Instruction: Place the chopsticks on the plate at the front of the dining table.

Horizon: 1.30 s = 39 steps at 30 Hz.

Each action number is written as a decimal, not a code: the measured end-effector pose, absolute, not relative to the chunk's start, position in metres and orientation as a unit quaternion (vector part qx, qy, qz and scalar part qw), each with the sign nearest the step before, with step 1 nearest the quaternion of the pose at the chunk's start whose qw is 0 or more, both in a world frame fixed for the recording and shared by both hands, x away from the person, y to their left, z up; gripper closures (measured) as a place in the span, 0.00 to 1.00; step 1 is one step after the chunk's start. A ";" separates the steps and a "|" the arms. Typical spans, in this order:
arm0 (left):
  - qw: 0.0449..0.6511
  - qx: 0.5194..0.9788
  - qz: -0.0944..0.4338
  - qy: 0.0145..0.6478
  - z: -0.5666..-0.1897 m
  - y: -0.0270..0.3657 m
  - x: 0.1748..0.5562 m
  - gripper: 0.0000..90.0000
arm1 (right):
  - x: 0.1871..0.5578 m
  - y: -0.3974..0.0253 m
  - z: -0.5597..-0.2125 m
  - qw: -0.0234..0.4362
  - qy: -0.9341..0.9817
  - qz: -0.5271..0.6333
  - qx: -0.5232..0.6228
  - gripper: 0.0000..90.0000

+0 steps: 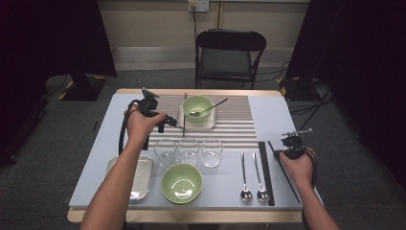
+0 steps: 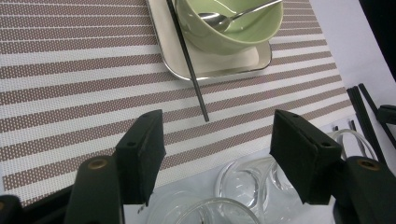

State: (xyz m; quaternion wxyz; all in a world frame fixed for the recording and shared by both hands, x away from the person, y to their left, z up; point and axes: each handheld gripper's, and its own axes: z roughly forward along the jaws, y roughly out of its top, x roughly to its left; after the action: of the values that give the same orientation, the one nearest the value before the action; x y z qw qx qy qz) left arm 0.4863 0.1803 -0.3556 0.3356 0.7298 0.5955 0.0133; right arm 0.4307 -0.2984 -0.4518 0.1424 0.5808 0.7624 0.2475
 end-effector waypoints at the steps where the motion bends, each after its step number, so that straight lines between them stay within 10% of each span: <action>1: 0.335 0.730 0.014 0.595 -0.356 0.181 0.486 0.39 | 0.431 -0.298 -0.452 0.143 0.766 0.246 0.576 0.91; 39: 0.358 0.731 0.009 0.580 -0.344 0.184 0.473 0.39 | 0.439 -0.313 -0.408 0.104 0.732 0.327 0.588 0.96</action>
State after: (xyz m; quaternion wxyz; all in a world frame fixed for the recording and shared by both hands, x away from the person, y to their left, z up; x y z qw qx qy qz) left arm 0.4730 0.1841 -0.3442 0.3582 0.7313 0.5804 0.0091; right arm 0.4390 -0.3128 -0.4075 0.1037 0.5880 0.7323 0.3275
